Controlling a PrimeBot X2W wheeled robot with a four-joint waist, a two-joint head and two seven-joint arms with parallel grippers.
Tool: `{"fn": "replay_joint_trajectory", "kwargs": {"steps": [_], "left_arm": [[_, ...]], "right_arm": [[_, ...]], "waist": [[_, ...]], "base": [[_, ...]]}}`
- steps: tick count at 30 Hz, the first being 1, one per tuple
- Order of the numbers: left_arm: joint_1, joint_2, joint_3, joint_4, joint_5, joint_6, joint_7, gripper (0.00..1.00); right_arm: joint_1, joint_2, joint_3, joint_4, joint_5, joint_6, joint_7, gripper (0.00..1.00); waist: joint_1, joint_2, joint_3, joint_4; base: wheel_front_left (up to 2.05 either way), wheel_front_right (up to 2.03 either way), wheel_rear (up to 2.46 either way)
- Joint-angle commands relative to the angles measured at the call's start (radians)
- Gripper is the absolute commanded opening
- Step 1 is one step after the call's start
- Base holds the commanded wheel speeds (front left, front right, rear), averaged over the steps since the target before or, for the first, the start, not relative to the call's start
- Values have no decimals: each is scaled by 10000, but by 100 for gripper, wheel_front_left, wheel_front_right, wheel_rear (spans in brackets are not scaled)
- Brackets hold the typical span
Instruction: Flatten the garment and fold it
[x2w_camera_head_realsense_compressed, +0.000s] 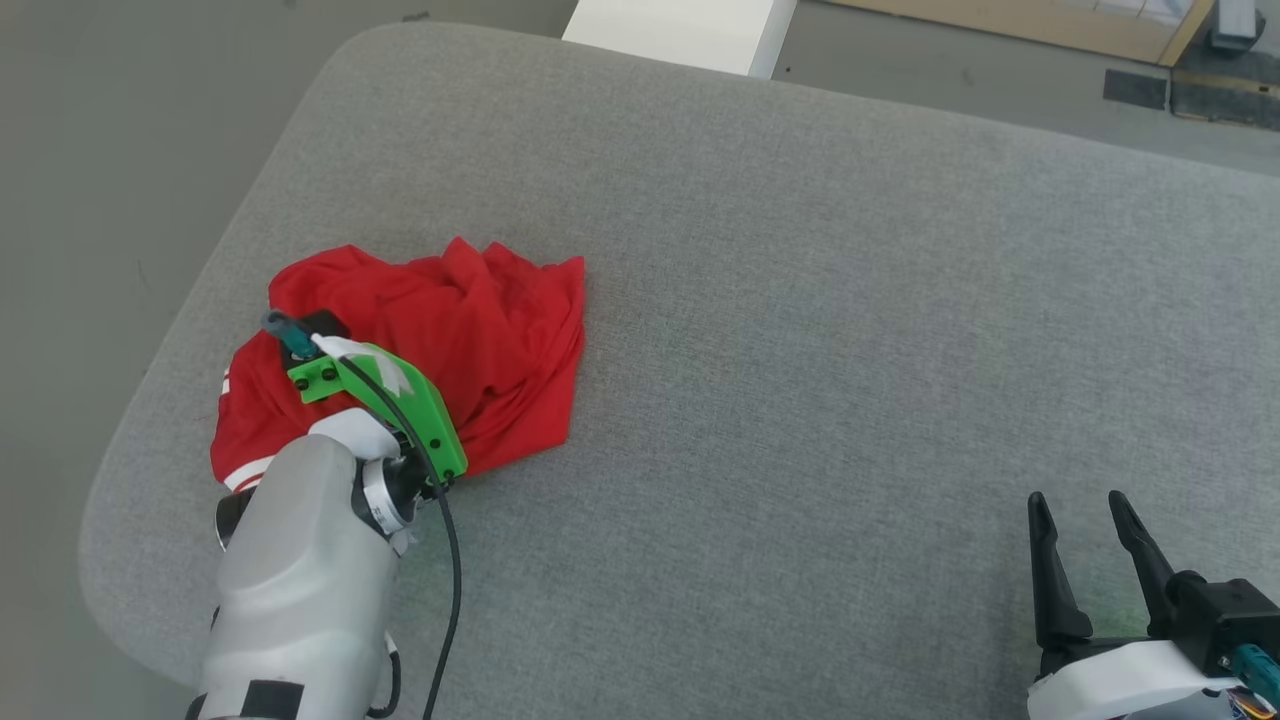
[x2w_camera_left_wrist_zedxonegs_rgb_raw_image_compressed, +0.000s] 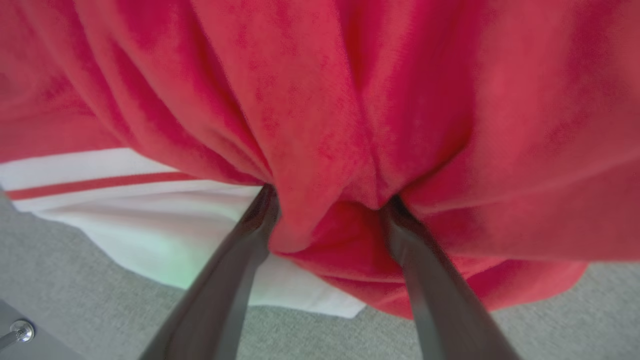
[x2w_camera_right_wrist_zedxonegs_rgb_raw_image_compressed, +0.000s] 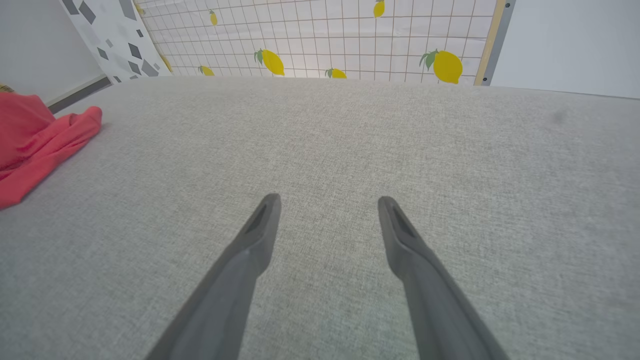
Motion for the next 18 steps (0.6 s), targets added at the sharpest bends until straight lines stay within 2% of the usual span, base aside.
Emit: {"fn": "replay_joint_trajectory", "kwargs": {"steps": [1,2,8,13,18], "left_arm": [[326,-266,-110,254,-242,-96,14,31],[351,-285,-97,186,-312,-111,-228,0],[109,-330,-21,-356,-591,-421,-2052,0],[-698,146,13,-987,-256,-636,-3644,0],[-1898,643,-176,-1844,19,-1135,-4247,0]], "right_arm": [[-161,-3,39,-55,24,-15,5,100],[-171,-3,61,-51,37,-15,6,100],[-210,-3,174,117,163,-15,-38,100],[-167,-3,310,450,393,-15,-162,100],[-90,-3,393,833,670,-15,-314,100]], "waist": [[-1,-1,55,50],[-1,-1,42,88],[-1,-1,-277,338],[-1,-1,-839,447],[-1,-1,-1369,478]], "base": [[0,0,0],[0,0,0],[0,0,0],[0,0,0],[0,0,0]]}}
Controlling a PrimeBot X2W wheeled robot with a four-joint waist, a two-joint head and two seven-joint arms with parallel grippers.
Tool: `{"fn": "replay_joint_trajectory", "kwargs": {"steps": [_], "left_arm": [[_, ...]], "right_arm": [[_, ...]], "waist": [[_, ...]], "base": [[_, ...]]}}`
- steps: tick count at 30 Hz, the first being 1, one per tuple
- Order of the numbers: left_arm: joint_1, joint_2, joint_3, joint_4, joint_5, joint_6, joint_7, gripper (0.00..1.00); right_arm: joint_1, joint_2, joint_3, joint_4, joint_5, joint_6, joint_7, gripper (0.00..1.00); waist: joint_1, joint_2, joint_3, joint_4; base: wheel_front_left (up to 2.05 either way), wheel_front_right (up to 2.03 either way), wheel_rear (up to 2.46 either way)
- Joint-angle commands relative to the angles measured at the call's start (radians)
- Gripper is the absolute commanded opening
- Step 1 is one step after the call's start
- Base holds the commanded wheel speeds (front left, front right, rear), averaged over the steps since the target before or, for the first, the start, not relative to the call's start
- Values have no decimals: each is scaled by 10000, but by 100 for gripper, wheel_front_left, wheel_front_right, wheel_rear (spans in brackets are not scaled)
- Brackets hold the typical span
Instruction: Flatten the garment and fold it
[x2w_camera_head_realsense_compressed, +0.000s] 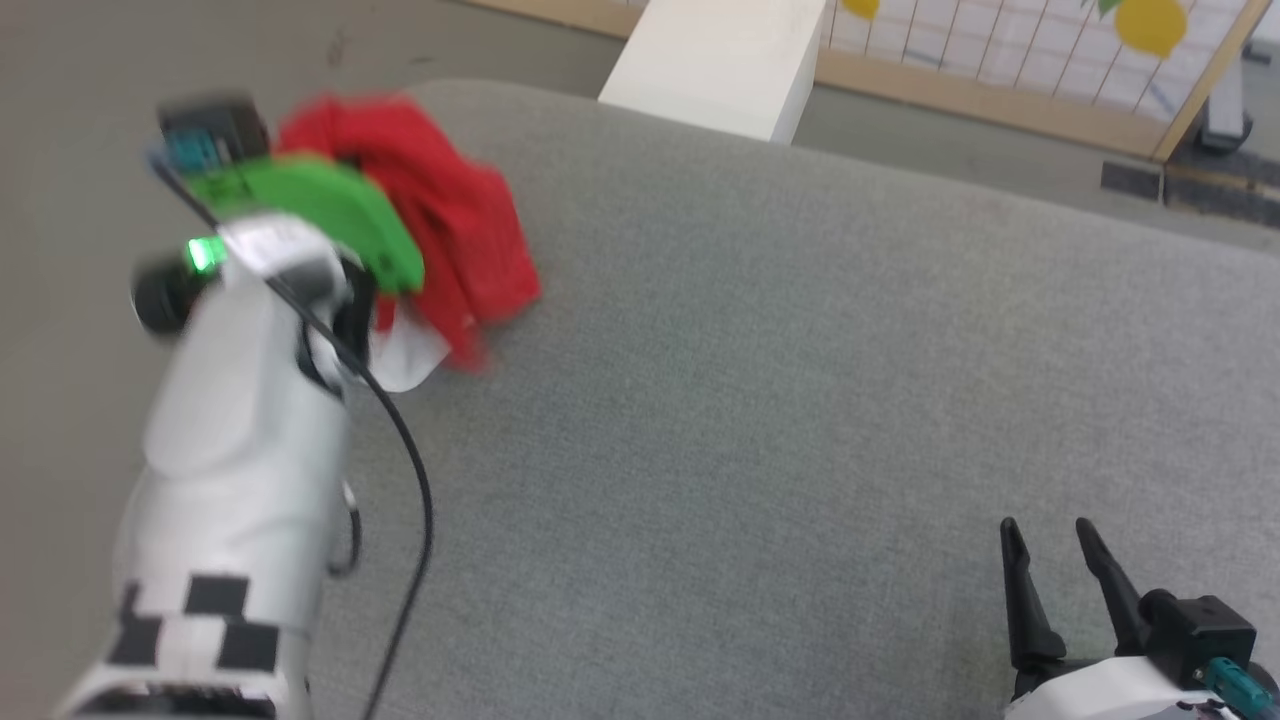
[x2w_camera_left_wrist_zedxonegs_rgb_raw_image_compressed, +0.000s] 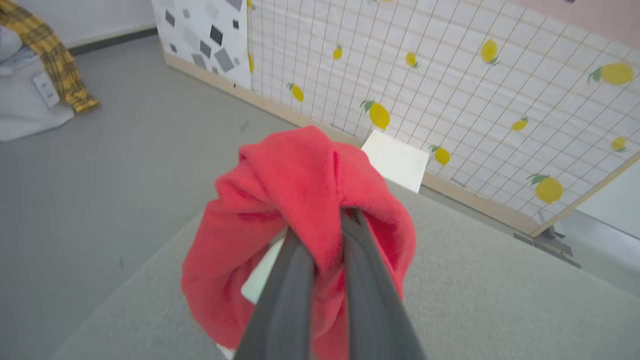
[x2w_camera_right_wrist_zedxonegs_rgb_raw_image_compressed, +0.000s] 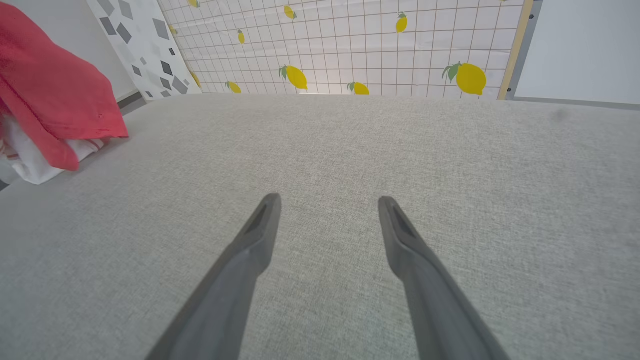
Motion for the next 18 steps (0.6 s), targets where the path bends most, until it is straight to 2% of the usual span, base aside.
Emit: {"fn": "replay_joint_trajectory", "kwargs": {"steps": [1,6,11,18], "left_arm": [[-516,116,-95,-319,58,-296,-127,0],[-1674,257,-404,-1113,40,-987,9,0],[-2509,-108,-916,-1521,-246,-1702,416,0],[-2764,-612,-1565,-1398,-744,-2043,676,0]], "right_arm": [[-75,-3,45,107,135,-15,-95,100],[-139,-3,279,505,505,-15,-254,100],[-279,-3,505,910,794,-15,-366,100],[-509,-3,542,1181,753,-15,-413,100]], "waist": [[-1,0,-438,39],[-1,0,-868,-165],[-1,0,-1291,-698],[-1,0,-1552,-2141]], "base": [[0,0,0],[0,0,0],[0,0,0],[0,0,0]]}}
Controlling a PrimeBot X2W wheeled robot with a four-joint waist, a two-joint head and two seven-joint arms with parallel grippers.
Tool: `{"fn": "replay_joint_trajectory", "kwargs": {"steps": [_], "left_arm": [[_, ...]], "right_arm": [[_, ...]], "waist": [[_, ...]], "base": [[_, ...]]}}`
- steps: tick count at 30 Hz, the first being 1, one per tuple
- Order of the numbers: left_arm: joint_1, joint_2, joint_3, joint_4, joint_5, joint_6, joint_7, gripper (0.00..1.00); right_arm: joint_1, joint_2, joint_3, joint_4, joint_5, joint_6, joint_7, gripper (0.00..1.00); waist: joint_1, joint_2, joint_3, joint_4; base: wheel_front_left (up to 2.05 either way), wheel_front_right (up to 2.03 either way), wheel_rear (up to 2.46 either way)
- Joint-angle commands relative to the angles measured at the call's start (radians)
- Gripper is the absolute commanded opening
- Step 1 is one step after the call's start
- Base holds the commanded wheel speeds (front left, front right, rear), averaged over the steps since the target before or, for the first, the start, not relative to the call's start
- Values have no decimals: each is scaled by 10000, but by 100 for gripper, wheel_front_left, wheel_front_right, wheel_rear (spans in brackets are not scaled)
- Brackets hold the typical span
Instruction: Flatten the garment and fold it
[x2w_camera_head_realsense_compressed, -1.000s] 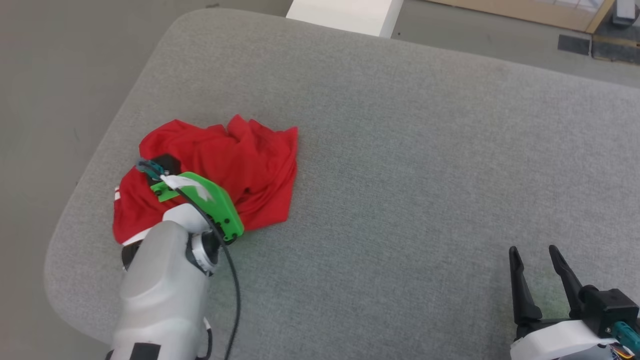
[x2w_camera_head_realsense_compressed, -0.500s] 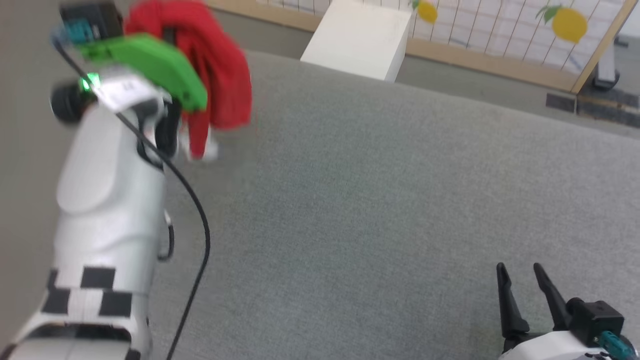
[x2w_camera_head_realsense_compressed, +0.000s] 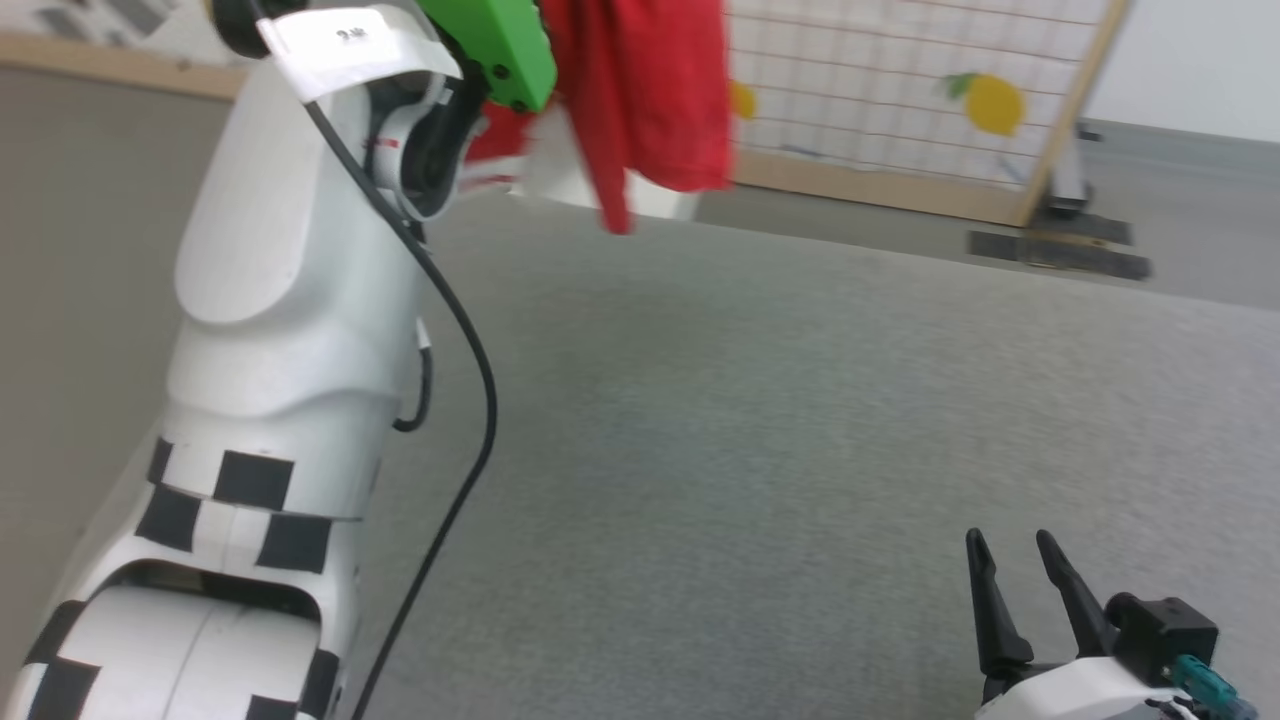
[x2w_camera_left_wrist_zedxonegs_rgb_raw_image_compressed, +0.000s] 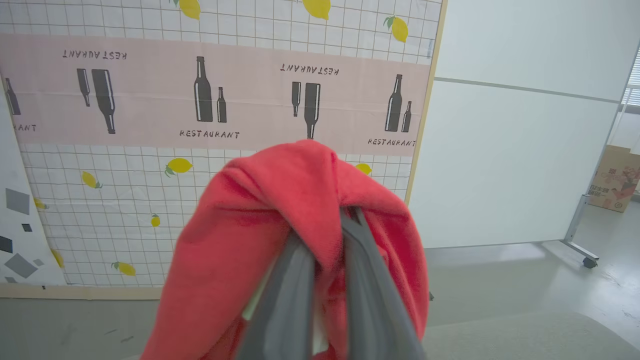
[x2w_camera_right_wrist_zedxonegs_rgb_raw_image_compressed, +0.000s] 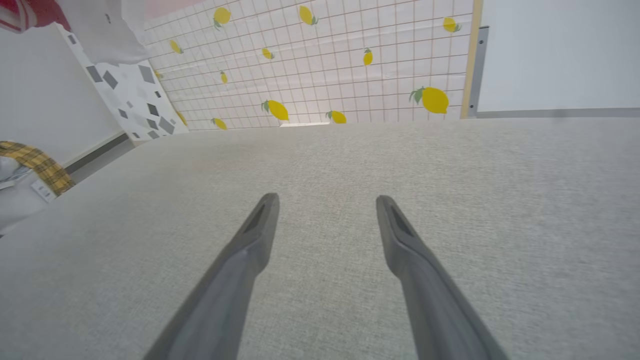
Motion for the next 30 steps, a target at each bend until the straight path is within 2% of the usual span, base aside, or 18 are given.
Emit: {"fn": "replay_joint_trajectory", "kwargs": {"steps": [1,9,14,16,22,30], "left_arm": [[-42,-123,-68,-9,-279,-81,-44,0],[871,-372,-1134,277,-1217,-91,-7,0],[1788,-382,-2434,547,-2260,276,27,0],[2167,-383,-3085,826,-2321,497,181,0],[3661,-385,-4713,1626,-2989,689,548,0],[5445,-385,-5925,2461,-4291,1290,1859,0]], "right_arm": [[-156,-8,-82,27,-57,-15,-53,100],[-63,-8,-1050,-139,-486,-15,-58,100],[29,-8,-1630,-278,-682,-15,-59,100],[51,-8,-1766,-317,-719,-15,-59,100],[10,-8,-1814,-359,-693,-15,-60,100],[-247,-8,-1595,-287,-591,-15,-60,100]], "waist": [[0,0,-264,-1153],[0,0,-24,-2742],[0,0,266,-3299],[0,0,353,-3401],[0,0,512,-3554],[0,0,426,-3561]], "base": [[0,0,0],[0,0,0],[0,0,0],[0,0,0],[0,0,0],[0,0,0]]}}
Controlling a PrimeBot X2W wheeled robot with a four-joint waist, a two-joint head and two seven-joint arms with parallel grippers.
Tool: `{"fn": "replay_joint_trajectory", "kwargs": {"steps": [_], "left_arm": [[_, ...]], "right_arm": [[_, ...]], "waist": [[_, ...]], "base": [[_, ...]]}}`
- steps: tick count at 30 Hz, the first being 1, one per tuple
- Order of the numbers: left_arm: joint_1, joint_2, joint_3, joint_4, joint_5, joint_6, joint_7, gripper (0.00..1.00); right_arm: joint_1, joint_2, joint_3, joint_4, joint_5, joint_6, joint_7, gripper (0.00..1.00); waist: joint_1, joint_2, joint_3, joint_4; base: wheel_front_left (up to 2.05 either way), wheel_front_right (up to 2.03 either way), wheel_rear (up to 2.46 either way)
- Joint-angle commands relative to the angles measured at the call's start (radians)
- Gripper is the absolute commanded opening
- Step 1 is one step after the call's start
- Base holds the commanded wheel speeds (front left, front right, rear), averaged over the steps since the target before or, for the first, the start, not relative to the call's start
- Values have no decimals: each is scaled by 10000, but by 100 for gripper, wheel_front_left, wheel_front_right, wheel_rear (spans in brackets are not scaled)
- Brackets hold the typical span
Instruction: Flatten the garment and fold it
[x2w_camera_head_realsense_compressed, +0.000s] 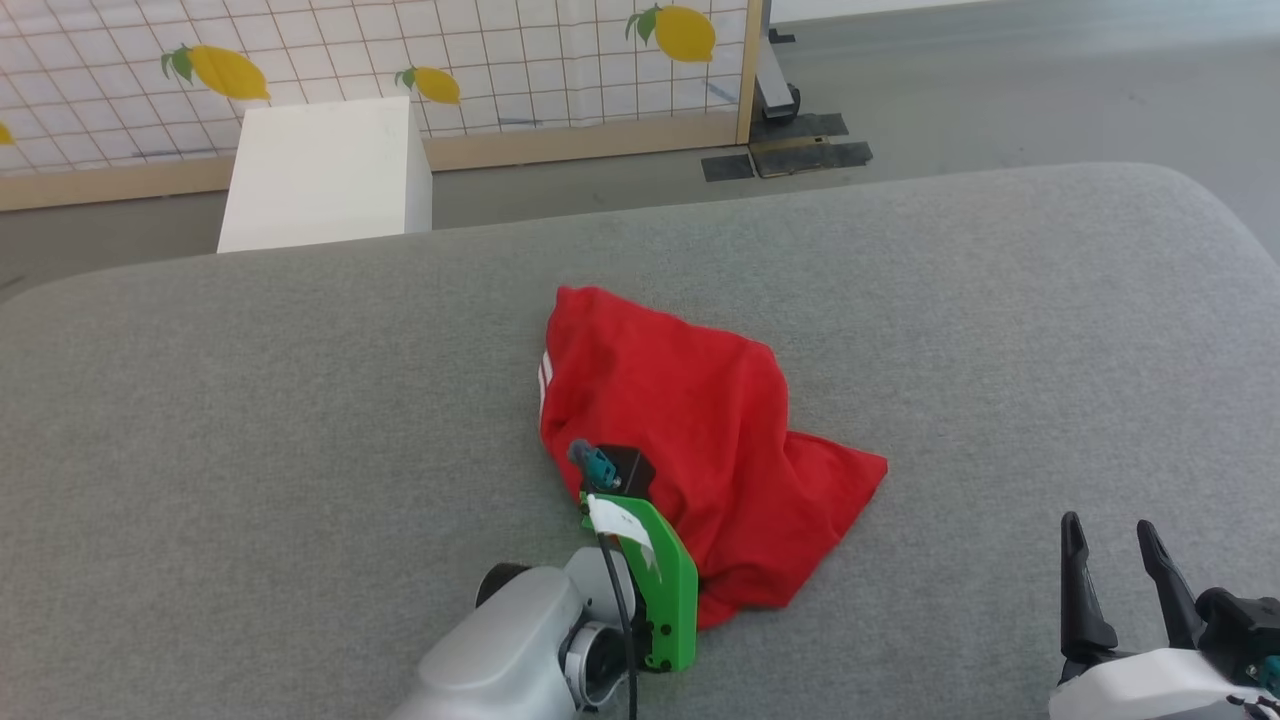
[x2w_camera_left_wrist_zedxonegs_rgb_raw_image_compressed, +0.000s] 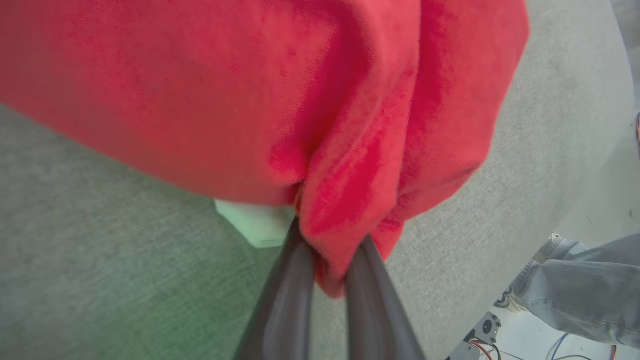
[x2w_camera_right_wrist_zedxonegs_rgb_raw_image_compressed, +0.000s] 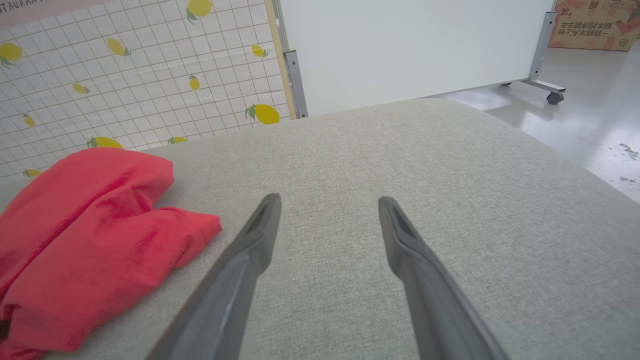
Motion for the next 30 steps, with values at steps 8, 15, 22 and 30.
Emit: {"fn": "replay_joint_trajectory", "kwargs": {"steps": [8,15,22,30], "left_arm": [[-21,28,760,-624,-1273,498,-241,100],[-664,471,2455,-2011,-1833,576,-1793,100],[-240,1927,3628,-3368,-826,927,-4572,100],[1400,3568,4086,-4770,1313,1816,-6434,100]], "right_arm": [[-50,1,-64,19,-61,-15,-58,100],[231,1,-76,31,1,-15,-58,100],[317,1,-17,-52,83,-15,-59,100],[330,1,-21,-177,152,-15,-59,100]], "waist": [[0,-1,-588,619],[0,-1,-1197,1185],[0,-1,-1528,1719],[0,-1,-1592,2165]], "base": [[0,0,0],[0,0,0],[0,0,0],[0,0,0]]}}
